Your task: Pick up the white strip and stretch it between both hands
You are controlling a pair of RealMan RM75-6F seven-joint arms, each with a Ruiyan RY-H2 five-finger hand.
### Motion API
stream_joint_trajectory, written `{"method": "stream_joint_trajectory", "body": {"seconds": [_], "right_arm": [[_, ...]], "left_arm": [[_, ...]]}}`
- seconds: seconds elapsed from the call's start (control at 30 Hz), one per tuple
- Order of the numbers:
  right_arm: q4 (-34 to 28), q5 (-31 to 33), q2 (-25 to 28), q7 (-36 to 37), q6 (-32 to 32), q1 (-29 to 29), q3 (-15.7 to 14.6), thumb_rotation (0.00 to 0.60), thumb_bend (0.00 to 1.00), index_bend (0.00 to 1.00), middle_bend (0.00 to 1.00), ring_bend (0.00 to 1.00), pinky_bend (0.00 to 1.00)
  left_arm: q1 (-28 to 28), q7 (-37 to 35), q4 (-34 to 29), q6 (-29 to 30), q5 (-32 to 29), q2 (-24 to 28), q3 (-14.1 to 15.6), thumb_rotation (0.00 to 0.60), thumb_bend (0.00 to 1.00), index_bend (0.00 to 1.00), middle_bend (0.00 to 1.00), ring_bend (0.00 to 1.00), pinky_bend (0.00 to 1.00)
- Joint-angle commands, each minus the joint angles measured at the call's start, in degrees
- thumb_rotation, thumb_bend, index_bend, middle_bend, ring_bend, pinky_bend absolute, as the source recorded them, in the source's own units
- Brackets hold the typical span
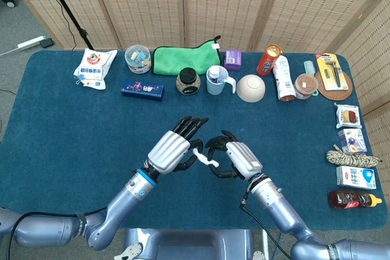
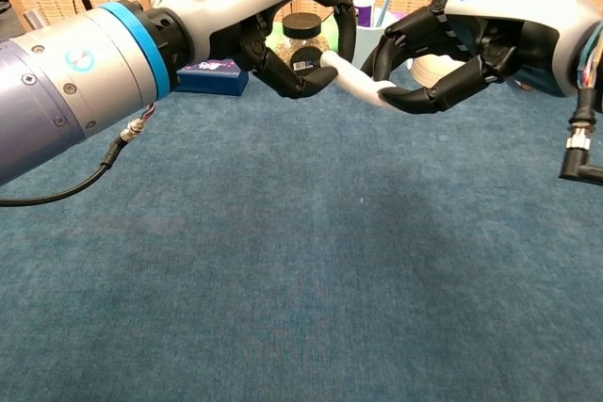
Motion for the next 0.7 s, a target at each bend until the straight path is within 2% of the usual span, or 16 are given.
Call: {"method": "stream_joint_trajectory", "body": {"seconds": [0.03, 0.7], "right_arm": [[0.1, -0.1, 0.1, 0.2, -0.1, 0.0, 0.0, 0.600, 0.59, 0.64, 0.30, 0.21, 0.00], [1.2, -0.4, 0.8, 1.4, -0.3, -0.2, -0.1, 0.600, 0.61, 0.65, 0.31, 0.23, 0.00]], "left_arm": [[-0.1, 0.0, 0.3, 0.2, -0.1, -0.4, -0.1, 0.600, 0.47, 0.73, 0.00, 0.00, 0.00], [-0.5, 0.1, -0.5, 0.0, -1.1, 0.4, -0.1, 0.600, 0.48, 0.77, 0.00, 0.00, 0.00]]}}
